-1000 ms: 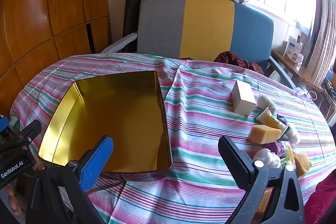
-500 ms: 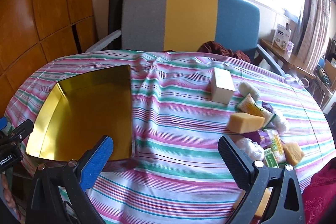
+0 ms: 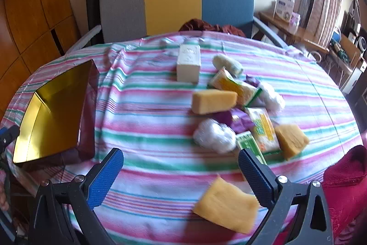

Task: Organize objects
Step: 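Grasp the yellow sponge on the cloth with the right gripper, then grasp another yellow sponge with the left gripper while the right gripper holds its sponge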

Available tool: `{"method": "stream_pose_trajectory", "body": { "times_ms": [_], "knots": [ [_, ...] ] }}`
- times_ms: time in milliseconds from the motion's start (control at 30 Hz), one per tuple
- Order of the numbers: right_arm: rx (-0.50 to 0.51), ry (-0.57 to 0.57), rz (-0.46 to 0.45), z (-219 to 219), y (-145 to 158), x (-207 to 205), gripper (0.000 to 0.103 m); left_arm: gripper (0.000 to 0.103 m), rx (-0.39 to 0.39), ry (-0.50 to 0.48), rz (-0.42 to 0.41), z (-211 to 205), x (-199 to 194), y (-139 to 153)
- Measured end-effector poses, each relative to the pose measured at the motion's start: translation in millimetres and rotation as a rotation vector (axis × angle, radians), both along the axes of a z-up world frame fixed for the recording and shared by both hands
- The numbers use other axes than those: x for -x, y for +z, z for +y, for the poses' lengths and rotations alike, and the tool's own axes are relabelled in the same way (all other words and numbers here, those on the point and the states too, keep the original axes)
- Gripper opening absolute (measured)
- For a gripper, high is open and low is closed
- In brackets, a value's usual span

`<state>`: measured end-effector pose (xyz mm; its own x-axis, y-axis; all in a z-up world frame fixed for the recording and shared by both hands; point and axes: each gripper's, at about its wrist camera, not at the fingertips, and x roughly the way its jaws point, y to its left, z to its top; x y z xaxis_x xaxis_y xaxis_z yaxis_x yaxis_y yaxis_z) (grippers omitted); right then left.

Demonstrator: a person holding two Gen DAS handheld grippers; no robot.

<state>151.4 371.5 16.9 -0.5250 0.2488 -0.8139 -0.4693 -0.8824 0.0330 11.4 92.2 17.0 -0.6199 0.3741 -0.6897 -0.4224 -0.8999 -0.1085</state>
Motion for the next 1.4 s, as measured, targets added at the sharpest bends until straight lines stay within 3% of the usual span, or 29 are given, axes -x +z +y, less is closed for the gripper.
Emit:
{"method": "stream_pose_trajectory", "body": {
  "times_ms": [167,400,700,800,833,1067,1400],
  "knots": [
    [0.028,0.065,-0.086,18.1,-5.4,-28.0,0.102,0.103,-0.023,-0.057,-0.024,12.8,2.9,-2.1],
    [0.124,0.059,-0.177,29.5,-31.8,-46.6,0.102,0.103,-0.014,-0.152,-0.059,38.8,-2.0,-5.7],
    [0.064,0.133,-0.316,23.6,-52.7,-26.6,0.098,0.103,0.001,-0.276,-0.057,75.4,-12.5,-0.2],
    [0.042,0.146,-0.355,22.1,-58.4,-23.6,0.088,0.103,0.003,-0.321,-0.065,88.2,-14.9,-0.1],
    [0.027,0.146,-0.364,21.7,-60.0,-23.2,0.078,0.103,0.004,-0.338,-0.069,93.7,-15.1,-0.4],
    [0.050,0.146,-0.309,25.5,-56.5,-28.4,0.063,0.103,-0.022,-0.426,-0.122,130.2,-13.6,0.6],
    [0.089,0.161,-0.271,22.2,-59.7,-28.6,0.062,0.101,0.003,-0.521,-0.202,196.4,-5.6,-12.3]
  ]
}}
